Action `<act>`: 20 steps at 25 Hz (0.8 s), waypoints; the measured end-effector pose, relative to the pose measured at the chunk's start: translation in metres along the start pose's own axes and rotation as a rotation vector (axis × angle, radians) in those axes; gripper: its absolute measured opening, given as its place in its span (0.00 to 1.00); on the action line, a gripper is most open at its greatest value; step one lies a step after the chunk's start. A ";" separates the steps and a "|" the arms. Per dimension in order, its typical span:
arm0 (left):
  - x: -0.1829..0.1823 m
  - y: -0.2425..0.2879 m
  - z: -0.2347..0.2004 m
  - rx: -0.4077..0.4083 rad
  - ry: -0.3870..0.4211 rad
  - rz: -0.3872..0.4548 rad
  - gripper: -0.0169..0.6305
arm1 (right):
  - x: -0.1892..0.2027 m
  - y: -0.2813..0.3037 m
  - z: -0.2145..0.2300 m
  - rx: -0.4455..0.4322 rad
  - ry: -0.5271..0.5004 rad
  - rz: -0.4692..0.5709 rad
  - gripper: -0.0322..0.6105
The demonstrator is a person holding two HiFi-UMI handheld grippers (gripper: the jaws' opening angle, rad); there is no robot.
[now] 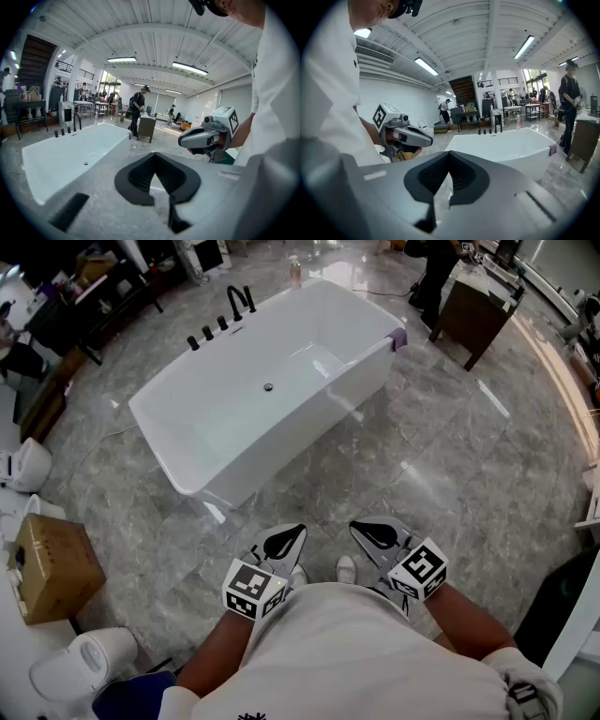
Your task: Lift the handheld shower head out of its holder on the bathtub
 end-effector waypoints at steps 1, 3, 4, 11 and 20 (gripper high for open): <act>-0.002 0.001 0.002 -0.002 0.007 -0.002 0.04 | -0.002 -0.003 0.003 0.005 0.003 0.006 0.07; -0.004 0.002 0.004 -0.012 0.015 -0.005 0.04 | -0.004 -0.009 0.009 0.010 0.012 0.017 0.07; -0.005 0.003 0.005 -0.021 0.011 -0.004 0.04 | -0.005 -0.011 0.011 0.009 0.015 0.021 0.07; -0.011 0.017 0.014 -0.065 -0.005 -0.011 0.04 | -0.013 -0.025 0.033 -0.023 -0.017 0.036 0.07; -0.029 0.046 0.019 -0.136 -0.010 0.035 0.28 | -0.003 -0.055 0.059 -0.065 -0.054 0.034 0.10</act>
Point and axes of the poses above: the fingertips, and each gripper's own axes: y forward along the fingers, z to its right, x out of its underside, the point moved 3 cm from there along -y, backward along the fingers, and after that the axes turned 9 degrees about y, right-handed, at the moved point
